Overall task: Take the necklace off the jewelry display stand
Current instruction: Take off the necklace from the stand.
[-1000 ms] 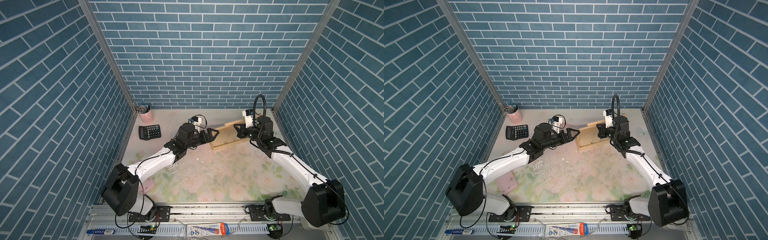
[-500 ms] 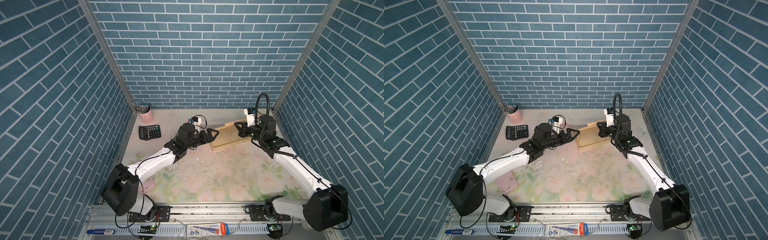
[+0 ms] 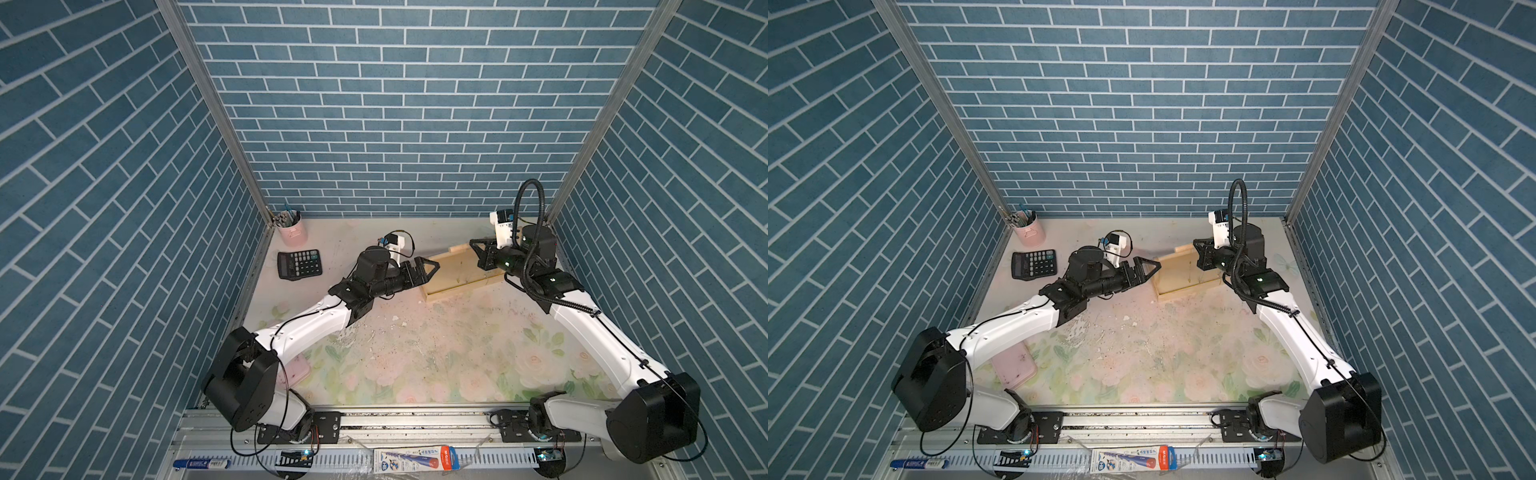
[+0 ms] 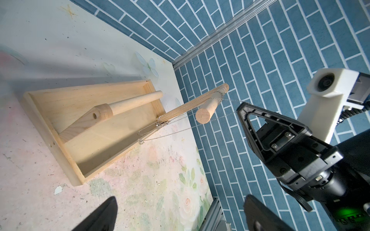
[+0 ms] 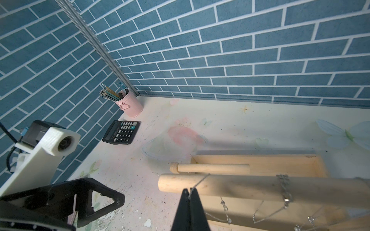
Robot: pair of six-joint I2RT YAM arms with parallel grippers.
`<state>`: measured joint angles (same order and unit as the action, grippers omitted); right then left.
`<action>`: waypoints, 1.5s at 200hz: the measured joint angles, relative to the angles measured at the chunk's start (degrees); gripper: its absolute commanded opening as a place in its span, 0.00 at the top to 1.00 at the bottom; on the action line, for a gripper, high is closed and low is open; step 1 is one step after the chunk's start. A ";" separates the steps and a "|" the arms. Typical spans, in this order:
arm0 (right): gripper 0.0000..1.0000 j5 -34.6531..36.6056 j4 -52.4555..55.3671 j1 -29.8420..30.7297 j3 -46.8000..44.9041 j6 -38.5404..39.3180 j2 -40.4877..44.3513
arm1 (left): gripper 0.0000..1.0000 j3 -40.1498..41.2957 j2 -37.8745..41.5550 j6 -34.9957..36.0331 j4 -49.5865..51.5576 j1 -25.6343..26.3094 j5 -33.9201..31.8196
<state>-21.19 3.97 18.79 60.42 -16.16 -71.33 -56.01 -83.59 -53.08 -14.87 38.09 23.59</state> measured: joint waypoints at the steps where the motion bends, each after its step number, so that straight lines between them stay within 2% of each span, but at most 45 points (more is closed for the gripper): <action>1: 1.00 0.00 0.00 0.00 0.00 0.00 0.00 | 0.01 0.00 -0.04 -0.02 -0.04 0.00 0.04; 50: 1.00 -0.17 1.38 0.02 1.14 0.00 0.00 | 0.01 0.00 -2.60 -0.50 -0.90 0.04 1.18; 156: 1.00 -0.55 1.66 1.38 3.61 0.00 -0.02 | 0.01 0.02 -2.67 1.60 -1.70 0.90 2.60; 300: 1.00 2.10 2.78 8.00 8.44 0.00 -0.68 | 0.01 2.32 -2.67 4.92 -1.25 0.94 1.92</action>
<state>-19.09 6.74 26.79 68.86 -16.16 -72.01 -53.69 -86.26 -48.16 -16.12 39.03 25.52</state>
